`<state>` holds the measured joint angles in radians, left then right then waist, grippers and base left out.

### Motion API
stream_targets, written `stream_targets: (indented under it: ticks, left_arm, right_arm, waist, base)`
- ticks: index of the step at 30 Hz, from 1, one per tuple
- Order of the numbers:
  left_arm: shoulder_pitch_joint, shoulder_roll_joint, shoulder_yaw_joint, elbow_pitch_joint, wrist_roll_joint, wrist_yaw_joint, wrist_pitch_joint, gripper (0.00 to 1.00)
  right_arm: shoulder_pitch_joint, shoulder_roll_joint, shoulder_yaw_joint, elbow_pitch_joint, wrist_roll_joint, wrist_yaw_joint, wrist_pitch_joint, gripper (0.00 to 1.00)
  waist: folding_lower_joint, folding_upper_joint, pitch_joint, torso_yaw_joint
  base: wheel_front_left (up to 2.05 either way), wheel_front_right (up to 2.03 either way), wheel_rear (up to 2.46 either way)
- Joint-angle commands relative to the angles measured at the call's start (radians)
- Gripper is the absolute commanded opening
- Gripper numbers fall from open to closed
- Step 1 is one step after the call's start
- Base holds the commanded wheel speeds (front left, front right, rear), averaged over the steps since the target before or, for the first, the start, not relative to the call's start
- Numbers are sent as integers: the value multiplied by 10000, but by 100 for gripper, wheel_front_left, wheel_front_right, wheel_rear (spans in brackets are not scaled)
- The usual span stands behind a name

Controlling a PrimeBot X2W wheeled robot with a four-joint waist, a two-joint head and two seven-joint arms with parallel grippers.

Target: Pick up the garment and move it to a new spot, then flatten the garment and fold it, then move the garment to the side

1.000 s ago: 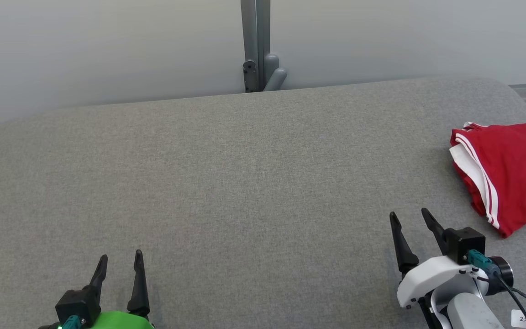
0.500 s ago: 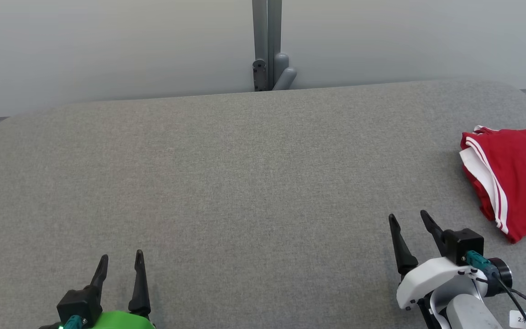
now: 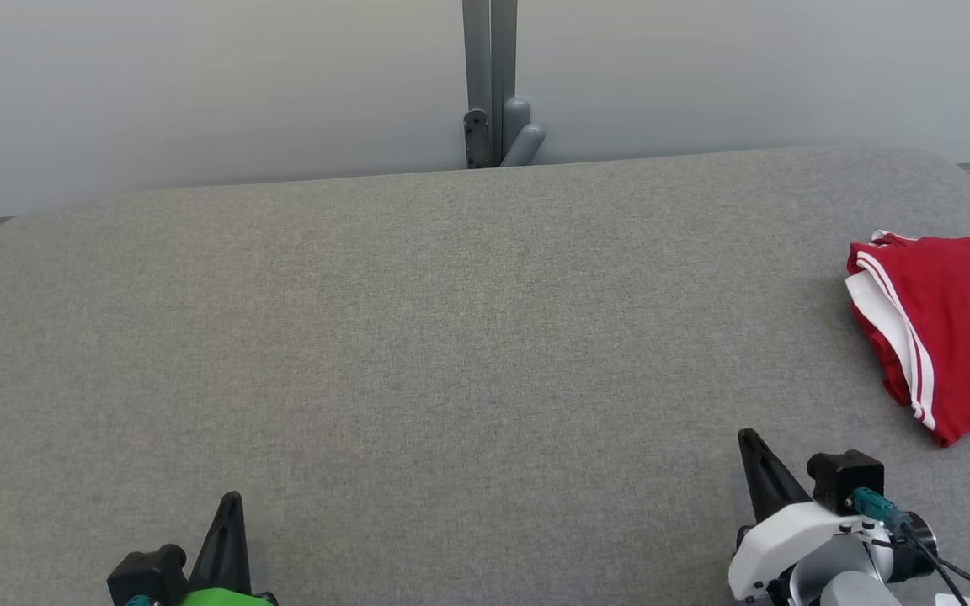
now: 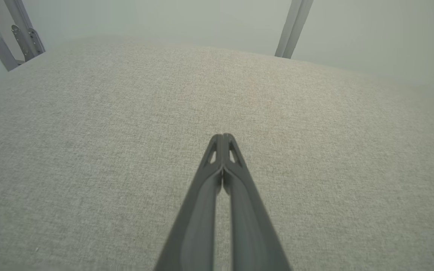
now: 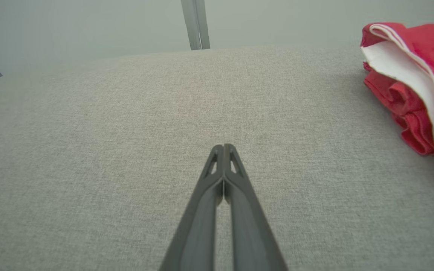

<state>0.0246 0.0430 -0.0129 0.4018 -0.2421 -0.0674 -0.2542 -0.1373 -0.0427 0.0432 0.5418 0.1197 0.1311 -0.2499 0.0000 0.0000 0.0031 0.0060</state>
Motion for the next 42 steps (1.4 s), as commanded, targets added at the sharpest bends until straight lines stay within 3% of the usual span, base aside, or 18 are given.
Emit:
stream_targets:
  ticks: [1, 20, 42]
  left_arm:
    - [-208, 19, 126, -124, -595, -36, 183, 0]
    - [-461, 37, 355, -564, -3880, -190, 992, 0]
    - [-736, 56, 620, -885, -6748, -328, 1760, 0]
  right_arm:
    - [-223, -17, -162, -184, 655, 0, 195, 0]
    - [-33, -36, -449, -976, 4238, -1, 1002, 0]
    - [63, -54, -788, -1578, 7353, -1, 1781, 0]
  waist:
    - [0, 0, -1, -2]
    - [0, 0, 0, -11]
    - [0, 0, 0, -21]
  base:
    - [0, 0, 0]
    - [0, 0, 0]
    - [0, 0, 0]
